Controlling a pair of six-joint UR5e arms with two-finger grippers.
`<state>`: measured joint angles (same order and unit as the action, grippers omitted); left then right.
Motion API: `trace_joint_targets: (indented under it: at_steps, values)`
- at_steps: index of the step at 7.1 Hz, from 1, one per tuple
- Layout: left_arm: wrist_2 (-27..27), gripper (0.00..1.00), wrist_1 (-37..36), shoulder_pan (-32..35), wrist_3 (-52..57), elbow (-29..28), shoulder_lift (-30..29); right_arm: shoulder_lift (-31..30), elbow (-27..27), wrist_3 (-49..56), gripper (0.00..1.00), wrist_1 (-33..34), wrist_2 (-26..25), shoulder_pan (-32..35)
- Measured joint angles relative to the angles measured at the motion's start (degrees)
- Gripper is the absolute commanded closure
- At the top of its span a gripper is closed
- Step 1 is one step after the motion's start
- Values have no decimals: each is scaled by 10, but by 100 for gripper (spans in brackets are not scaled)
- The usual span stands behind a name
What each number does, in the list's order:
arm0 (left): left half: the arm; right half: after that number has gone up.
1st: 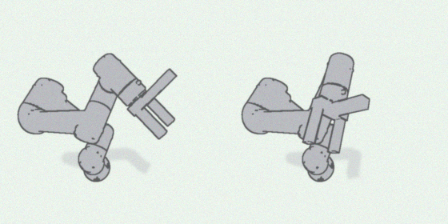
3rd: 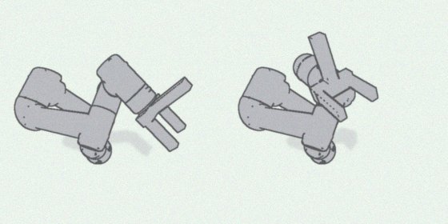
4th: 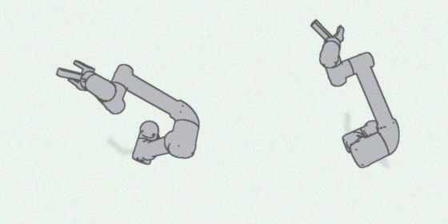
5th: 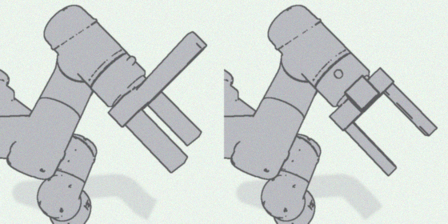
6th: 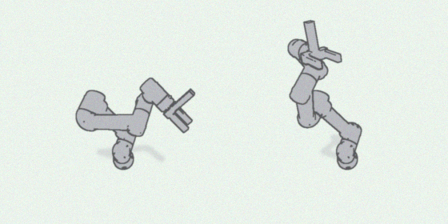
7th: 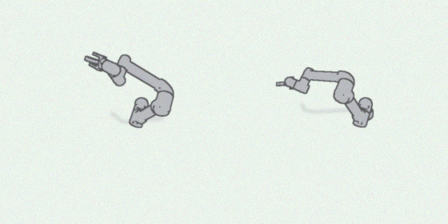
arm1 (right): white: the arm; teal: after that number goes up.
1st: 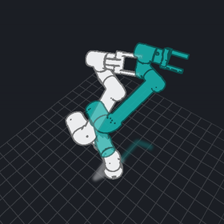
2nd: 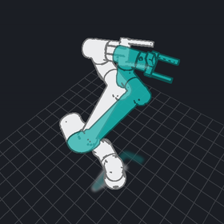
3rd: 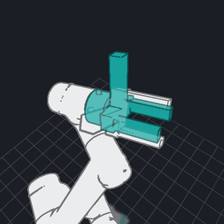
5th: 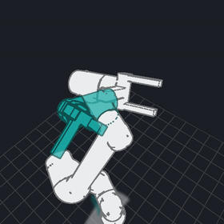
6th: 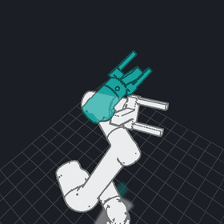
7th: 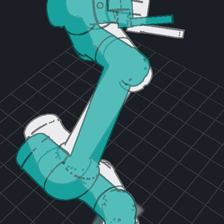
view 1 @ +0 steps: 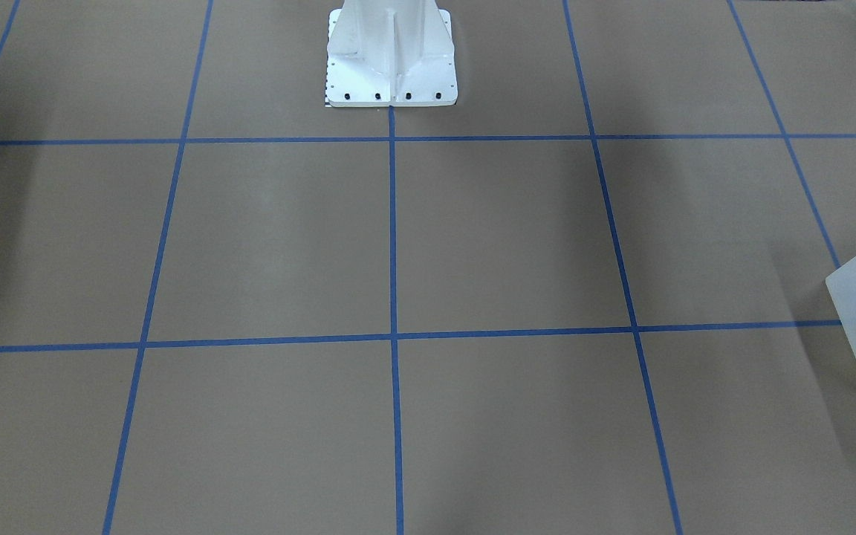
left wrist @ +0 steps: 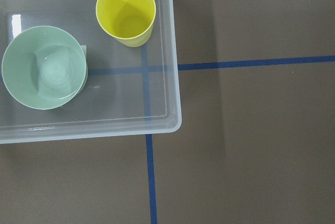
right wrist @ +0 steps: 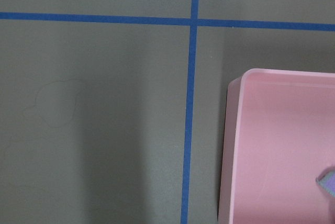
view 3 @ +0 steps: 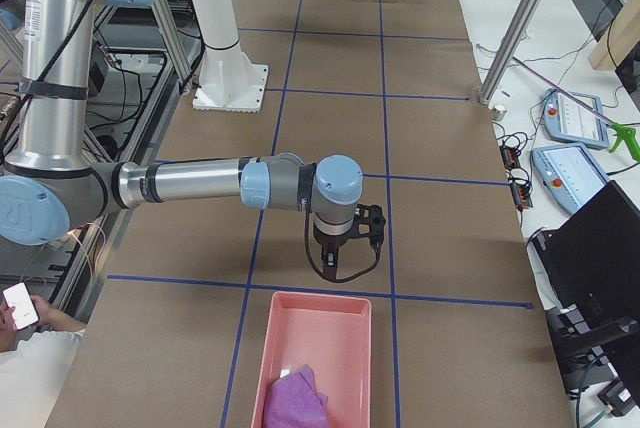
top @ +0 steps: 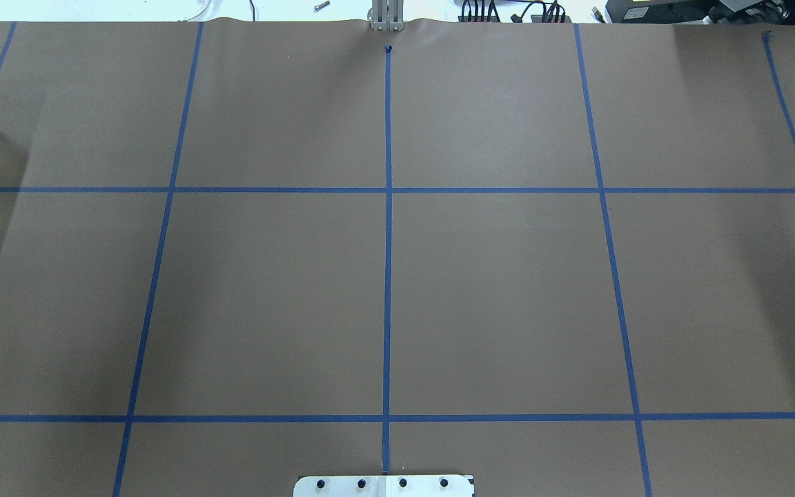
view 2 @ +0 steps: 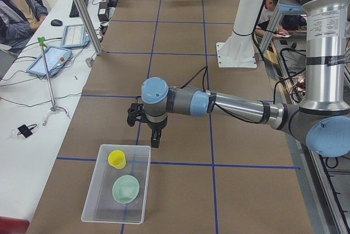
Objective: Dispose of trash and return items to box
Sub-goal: 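Release the bowl in the clear bin and hold the left gripper above it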
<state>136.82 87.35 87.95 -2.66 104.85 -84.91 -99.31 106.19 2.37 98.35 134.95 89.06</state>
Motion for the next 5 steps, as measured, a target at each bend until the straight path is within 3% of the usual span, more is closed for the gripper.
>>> trace_joint_targets:
  at_steps: [5]
  values:
    - [-1,2,23,-1,-1,-16,-6,13,30,-1,0,44,1,-9]
